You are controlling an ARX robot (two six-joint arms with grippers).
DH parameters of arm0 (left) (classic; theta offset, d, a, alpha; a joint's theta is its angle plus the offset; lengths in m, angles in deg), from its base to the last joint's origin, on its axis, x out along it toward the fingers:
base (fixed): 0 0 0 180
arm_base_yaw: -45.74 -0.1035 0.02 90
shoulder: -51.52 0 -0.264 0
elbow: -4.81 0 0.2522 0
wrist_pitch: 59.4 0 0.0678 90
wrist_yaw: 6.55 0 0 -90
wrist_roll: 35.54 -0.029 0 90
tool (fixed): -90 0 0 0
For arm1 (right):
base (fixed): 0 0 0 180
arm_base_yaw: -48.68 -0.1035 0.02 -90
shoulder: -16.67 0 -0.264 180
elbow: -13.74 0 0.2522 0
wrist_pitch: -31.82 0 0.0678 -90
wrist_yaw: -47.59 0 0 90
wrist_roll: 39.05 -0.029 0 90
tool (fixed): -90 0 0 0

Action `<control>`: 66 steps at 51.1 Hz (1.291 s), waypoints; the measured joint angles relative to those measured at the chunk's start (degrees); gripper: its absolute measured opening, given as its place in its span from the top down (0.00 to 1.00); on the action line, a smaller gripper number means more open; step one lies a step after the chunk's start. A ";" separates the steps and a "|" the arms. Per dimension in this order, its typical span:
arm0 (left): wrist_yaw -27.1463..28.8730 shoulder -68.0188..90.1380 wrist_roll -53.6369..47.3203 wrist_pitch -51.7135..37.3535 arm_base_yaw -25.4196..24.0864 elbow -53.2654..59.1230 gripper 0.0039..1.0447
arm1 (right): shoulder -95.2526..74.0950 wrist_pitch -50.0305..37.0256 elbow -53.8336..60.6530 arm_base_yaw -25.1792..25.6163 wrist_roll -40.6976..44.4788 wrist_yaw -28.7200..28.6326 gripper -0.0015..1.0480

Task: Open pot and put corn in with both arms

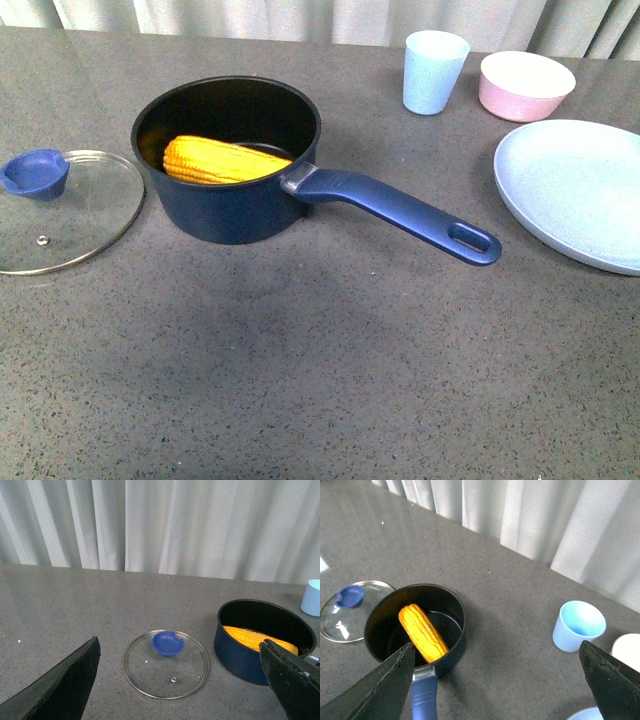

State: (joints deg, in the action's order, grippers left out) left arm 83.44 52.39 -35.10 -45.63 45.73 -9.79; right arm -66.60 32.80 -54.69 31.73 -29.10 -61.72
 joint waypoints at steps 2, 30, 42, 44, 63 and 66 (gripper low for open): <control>0.00 0.00 0.00 0.00 0.00 0.00 0.08 | 2.84 -0.22 2.10 0.85 -0.48 -0.33 0.09; 0.00 0.00 0.00 0.00 0.00 0.00 0.08 | 34.29 -19.61 38.58 8.92 -9.18 27.15 0.90; 0.00 0.00 0.00 0.00 0.00 0.00 0.08 | 40.61 -19.37 44.63 11.50 -9.33 24.59 0.98; 0.00 0.00 0.00 0.00 0.00 0.00 0.08 | 41.35 -19.23 45.18 11.80 -9.33 24.35 0.98; 0.00 0.00 0.00 0.00 0.00 0.00 0.08 | 50.10 -15.10 50.01 16.74 -9.35 19.30 0.98; 0.00 0.00 0.00 0.00 0.00 0.00 0.08 | 51.63 -14.21 50.58 16.83 -9.35 19.30 0.98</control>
State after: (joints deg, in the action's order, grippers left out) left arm 83.44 52.39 -35.10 -45.63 45.73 -9.79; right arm -14.97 18.60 -4.11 48.56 -38.45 -42.42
